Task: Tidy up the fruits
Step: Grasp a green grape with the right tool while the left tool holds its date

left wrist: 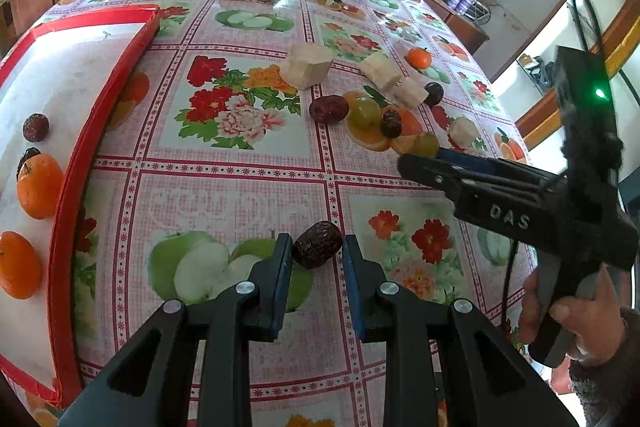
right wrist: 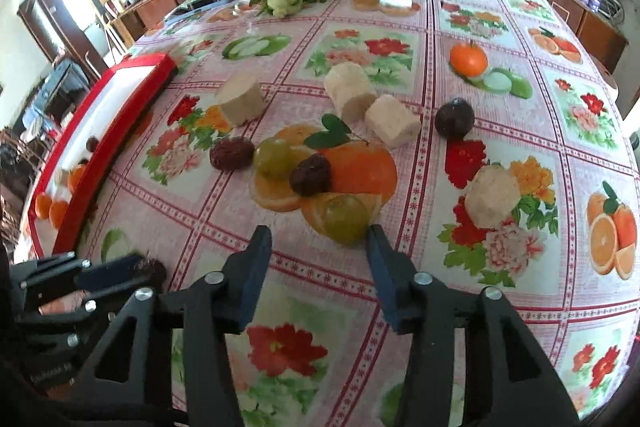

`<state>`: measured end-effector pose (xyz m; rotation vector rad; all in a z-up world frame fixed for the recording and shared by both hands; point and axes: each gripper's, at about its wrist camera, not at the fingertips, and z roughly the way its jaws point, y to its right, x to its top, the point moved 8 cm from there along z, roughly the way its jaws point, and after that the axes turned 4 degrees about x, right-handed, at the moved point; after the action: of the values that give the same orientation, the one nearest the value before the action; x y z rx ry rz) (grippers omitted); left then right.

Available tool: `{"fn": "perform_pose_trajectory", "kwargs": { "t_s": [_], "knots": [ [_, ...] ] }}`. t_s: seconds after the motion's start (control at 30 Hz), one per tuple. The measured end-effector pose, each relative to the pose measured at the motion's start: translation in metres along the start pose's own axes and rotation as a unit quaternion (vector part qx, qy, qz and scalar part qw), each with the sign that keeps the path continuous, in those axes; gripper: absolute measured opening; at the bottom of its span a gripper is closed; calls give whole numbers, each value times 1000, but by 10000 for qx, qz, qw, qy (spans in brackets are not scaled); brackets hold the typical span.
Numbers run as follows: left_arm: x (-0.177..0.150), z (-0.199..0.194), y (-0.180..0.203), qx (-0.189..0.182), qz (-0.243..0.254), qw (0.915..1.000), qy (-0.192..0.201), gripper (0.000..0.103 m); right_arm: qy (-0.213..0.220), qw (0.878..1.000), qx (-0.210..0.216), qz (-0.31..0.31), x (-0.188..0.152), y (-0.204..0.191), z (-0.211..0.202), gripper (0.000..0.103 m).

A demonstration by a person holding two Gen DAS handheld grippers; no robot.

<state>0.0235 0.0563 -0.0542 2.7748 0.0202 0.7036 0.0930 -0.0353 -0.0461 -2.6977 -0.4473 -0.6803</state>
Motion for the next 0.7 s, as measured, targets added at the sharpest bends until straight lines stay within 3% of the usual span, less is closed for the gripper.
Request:
{"fn": "perform_pose_trajectory", "kwargs": {
  "t_s": [0.07,0.13,0.3,0.43,0.7],
  "knots": [
    [0,0,0,11,23,10000,7,25,-30,9999,42,-98,1,-6,3,64],
    [-1,0,0,1,13,10000,4,25,-107,9997,104,-217,0,-13,7,82],
    [-1,0,0,-49,-21,10000,-12,25,-327,9989,136,-291,0,-20,16,102],
    [-1,0,0,-15,14,10000,1,25,-428,9978,-298,-414,-2,-15,20,103],
    [-2,0,0,-45,-6,10000,-12,25,-427,9959,-493,-625,-3,-9,20,103]
  ]
}}
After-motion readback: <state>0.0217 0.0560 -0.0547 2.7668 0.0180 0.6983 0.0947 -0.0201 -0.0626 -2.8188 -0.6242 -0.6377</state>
